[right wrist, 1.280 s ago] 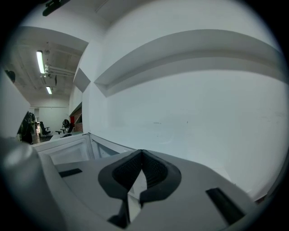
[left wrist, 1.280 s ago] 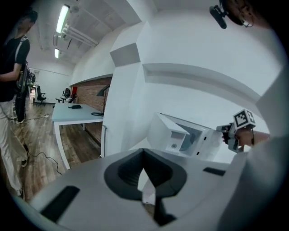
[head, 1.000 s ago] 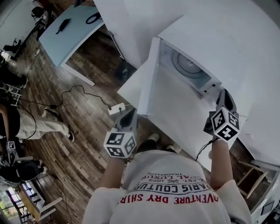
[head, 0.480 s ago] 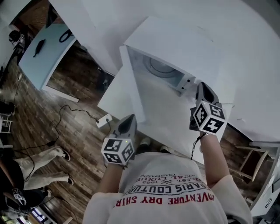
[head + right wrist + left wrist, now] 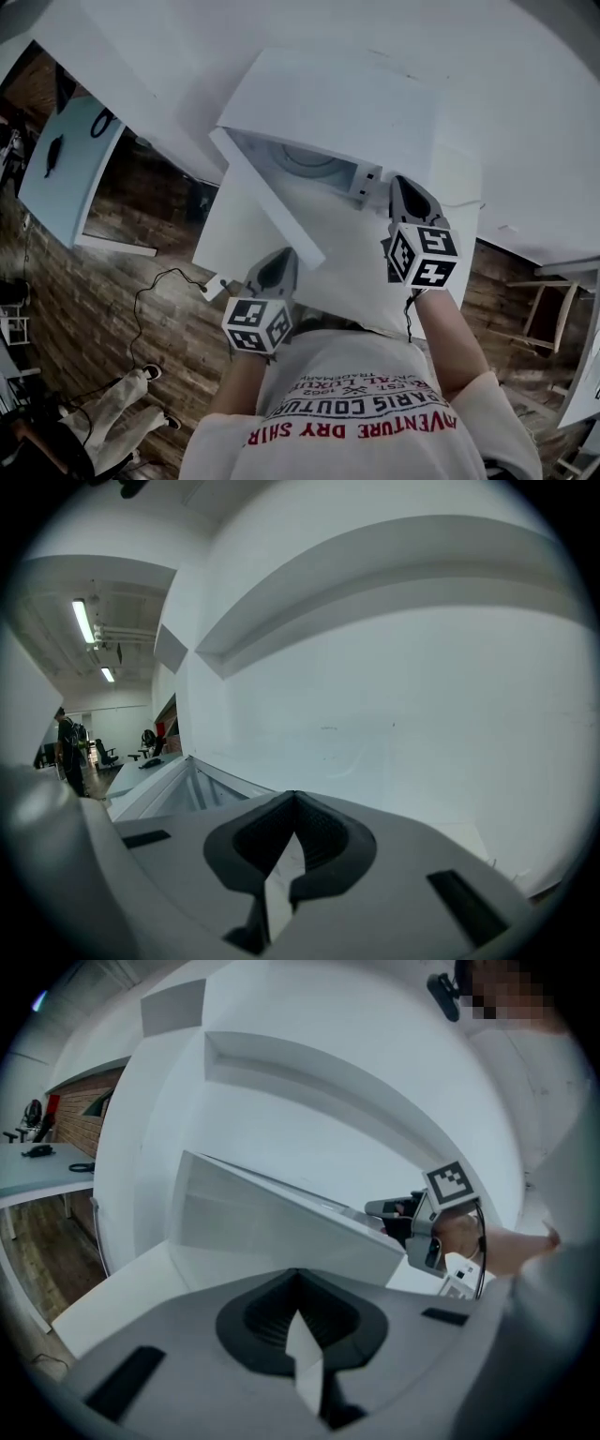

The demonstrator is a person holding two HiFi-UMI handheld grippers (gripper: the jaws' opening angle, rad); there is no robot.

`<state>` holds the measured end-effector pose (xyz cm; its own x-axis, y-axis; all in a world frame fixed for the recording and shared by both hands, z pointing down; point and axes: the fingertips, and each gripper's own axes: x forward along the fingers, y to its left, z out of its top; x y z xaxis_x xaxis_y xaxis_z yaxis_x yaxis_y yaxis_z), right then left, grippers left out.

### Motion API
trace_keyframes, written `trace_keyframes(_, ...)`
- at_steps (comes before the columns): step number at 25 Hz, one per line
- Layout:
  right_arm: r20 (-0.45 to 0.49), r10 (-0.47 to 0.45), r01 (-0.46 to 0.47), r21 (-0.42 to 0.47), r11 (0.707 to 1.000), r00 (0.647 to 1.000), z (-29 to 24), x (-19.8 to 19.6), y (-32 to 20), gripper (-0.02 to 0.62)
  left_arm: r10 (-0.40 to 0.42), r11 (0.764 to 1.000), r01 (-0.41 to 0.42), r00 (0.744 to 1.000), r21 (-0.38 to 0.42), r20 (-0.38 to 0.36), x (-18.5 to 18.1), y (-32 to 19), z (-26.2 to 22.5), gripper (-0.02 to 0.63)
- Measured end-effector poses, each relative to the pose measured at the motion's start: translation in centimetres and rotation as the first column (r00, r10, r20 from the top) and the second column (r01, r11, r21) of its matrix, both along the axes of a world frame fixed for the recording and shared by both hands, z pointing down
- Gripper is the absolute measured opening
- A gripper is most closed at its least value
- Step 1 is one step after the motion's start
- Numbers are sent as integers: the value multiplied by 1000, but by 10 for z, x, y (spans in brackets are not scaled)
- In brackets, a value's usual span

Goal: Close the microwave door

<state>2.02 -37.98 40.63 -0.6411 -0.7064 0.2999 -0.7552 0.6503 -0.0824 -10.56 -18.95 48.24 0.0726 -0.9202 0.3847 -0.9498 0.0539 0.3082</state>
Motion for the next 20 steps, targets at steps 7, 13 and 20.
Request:
trace_keyframes(7,14,30,-31,17,999,999,1,0,0,12,76,997,-76,997,10,18,1,-38,0,2)
trace_keyframes(13,45,74,-75,37,996,996,0,1,2,12,173,985,-174,985,19,18,9,-66,0,2)
trace_keyframes(20,33,109,-111,94,989,994,-1,3,2,12,257,965,-258,966,40,19,18,-100,-1,2)
